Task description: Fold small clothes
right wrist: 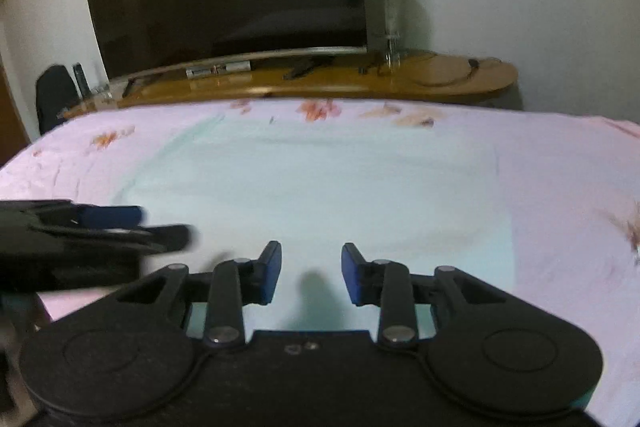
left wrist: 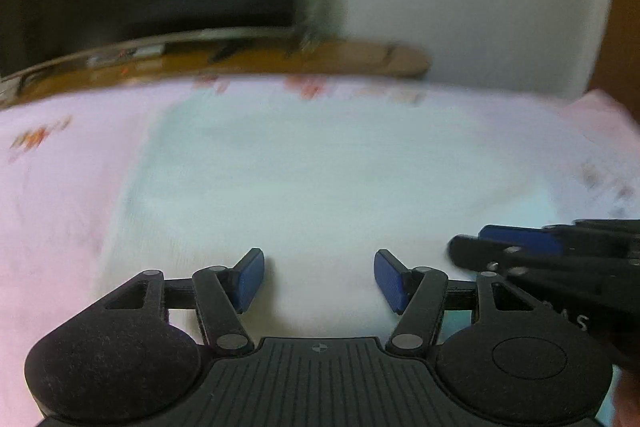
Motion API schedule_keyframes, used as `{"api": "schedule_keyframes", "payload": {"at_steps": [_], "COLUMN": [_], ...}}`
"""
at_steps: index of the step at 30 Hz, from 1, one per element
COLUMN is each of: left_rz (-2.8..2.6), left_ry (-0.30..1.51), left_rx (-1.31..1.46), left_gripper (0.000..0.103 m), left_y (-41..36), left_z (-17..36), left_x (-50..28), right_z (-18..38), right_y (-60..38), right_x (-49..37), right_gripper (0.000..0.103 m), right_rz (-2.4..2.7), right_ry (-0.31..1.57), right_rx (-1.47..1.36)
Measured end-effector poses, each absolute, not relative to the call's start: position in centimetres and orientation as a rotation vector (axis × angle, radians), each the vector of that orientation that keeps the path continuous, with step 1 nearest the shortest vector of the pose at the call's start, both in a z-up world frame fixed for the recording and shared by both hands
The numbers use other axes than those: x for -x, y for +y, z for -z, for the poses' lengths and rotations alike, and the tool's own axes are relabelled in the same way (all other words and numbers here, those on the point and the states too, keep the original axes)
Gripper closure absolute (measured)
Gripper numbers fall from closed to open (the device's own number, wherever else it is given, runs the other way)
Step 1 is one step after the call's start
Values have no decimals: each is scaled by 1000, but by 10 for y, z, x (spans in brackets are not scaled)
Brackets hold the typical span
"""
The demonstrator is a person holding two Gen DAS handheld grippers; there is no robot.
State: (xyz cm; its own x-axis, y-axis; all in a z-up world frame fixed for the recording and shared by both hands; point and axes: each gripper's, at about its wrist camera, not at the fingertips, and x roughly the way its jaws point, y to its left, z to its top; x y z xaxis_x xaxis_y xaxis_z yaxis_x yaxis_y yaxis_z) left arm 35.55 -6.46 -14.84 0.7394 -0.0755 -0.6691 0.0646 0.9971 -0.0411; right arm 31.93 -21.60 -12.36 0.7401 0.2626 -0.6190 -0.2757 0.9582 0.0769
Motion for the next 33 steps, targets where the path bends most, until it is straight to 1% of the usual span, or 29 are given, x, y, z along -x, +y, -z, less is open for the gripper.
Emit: {"api": "schedule_keyframes", "payload": {"at_steps": [1,3,6,8,11,12,13,15,16,17,18,19,21,25,27,30,33], "left_rz": [71,91,73,77,96,85,80,69,66,62,54,43,16,-18,7,-15,-30], "left_ry": [732,701,697,669,693,719,737,715,713,705,698,698,692,685,688,703,696], "left_rx": [13,-2,5,44,69,58,52,22,-6,-38,-50,-61,-61,-42,-1,-25,-7], "left_gripper": [42,42,42,42,42,42,42,42,41,41,35,27,22,22,22,22,22], "left_y": [-62,-59,-51,-45,-45,-47,-50,-55,-59,-63,-64,-63,-51,-12,3,-4,-15], "left_z": [156,159,146,140,145,150,155,159,160,159,159,159,160,162,164,162,152], "left_x": [-353,-346,-338,-334,-340,-343,-344,-340,-339,-337,-335,-333,-328,-318,-316,-322,-323], "right_z": [128,144,144,132,125,128,132,142,144,145,145,145,142,138,140,142,135], "right_y": [-213,-209,-205,-210,-209,-206,-202,-201,-201,-201,-201,-204,-208,-250,-281,-309,-296], "right_x": [-318,-322,-315,-304,-301,-304,-309,-314,-311,-310,-309,-308,-303,-292,-284,-284,-289], "right_gripper": [79,78,77,71,70,71,75,75,75,76,76,75,75,74,76,77,77], "right_rz": [-282,-262,-272,-292,-336,-345,-342,-342,-343,-343,-345,-349,-340,-199,-123,-124,-93], "right_ry": [701,774,740,709,673,693,713,747,734,727,723,723,722,705,707,714,723], "right_rx": [11,9,68,30,26,38,56,74,77,83,84,77,77,64,30,-80,-42]}}
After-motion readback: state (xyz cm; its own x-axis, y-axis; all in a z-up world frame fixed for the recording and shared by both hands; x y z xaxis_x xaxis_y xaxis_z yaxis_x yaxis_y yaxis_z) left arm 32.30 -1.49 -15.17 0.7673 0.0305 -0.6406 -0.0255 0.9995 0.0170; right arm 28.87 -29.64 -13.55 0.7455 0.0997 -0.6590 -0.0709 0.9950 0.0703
